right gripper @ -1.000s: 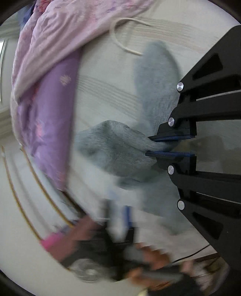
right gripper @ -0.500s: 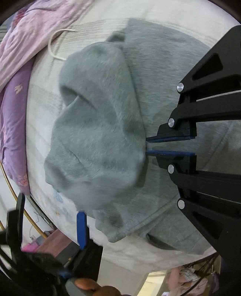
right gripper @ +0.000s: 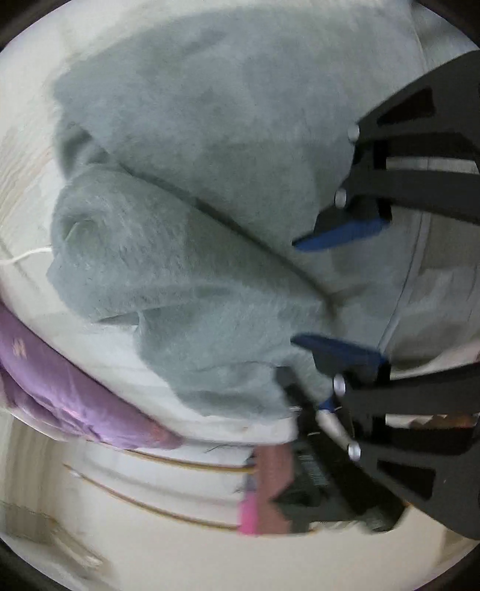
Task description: Fold large clothes
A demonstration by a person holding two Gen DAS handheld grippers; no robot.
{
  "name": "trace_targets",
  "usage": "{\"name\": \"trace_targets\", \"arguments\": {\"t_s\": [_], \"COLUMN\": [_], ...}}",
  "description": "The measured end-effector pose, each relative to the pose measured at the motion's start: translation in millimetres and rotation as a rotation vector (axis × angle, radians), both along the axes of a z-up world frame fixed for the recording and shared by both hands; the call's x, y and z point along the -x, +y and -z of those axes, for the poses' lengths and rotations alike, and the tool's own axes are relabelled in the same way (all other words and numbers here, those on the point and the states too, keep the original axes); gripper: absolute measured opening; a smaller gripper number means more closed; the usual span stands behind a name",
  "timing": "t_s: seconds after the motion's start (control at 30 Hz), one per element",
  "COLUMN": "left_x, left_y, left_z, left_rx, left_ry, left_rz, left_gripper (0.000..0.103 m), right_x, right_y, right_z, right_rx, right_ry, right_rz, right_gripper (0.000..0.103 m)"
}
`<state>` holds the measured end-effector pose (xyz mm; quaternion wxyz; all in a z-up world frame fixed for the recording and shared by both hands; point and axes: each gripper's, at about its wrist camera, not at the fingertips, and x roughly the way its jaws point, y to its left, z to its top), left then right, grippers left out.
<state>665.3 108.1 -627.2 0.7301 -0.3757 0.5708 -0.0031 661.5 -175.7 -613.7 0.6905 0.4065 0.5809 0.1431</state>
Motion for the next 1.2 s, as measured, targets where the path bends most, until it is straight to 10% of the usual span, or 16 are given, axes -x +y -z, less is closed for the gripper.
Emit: {"name": "trace_targets", "arguments": {"t_s": [0.13,0.17,0.2,0.47,0.7,0.97,1.2], "left_x": [15.9,22.2,26.9,94.2,133.5,136.0,128.9], "left_y": [1.7,2.4,2.3,-21.6,-47.0,-52.4,-19.2], "left_z": [-9.9,-12.4,-15.2,-36.0,-4.0,18.5,-42.3], "left_rx": [0.016,0.017,0.004,-0.096,-0.165,-0.147,-0.226], "left_ry": [-0.025,-0.034,-0.037,-0.065,-0.006,0.051,-0.062], "left_rz": [-0.002,-0.001,0.006,0.115,0.136,0.18,0.135], "left_gripper": [0.009,0.009,0.008,0.008,0.009,0.045,0.064], "right_x": [-10.9,-13.4,-14.3,24.2,61.0,59.9,60.2], "right_y": [5.9,8.5,9.0,7.3,3.8,-15.0,-30.8], "right_z": [13.1,13.2,12.0,-46.8,-12.6,11.5,-24.6], "right_rx": [0.029,0.032,0.038,0.165,0.26,0.287,0.342], "right_ry": [0.055,0.043,0.039,-0.103,-0.03,0.044,0.055], "right_rz": [0.046,0.039,0.025,-0.14,-0.15,-0.103,-0.045], "right_gripper": [0.045,0.011,0.004,0.004,0.004,0.007,0.03]}}
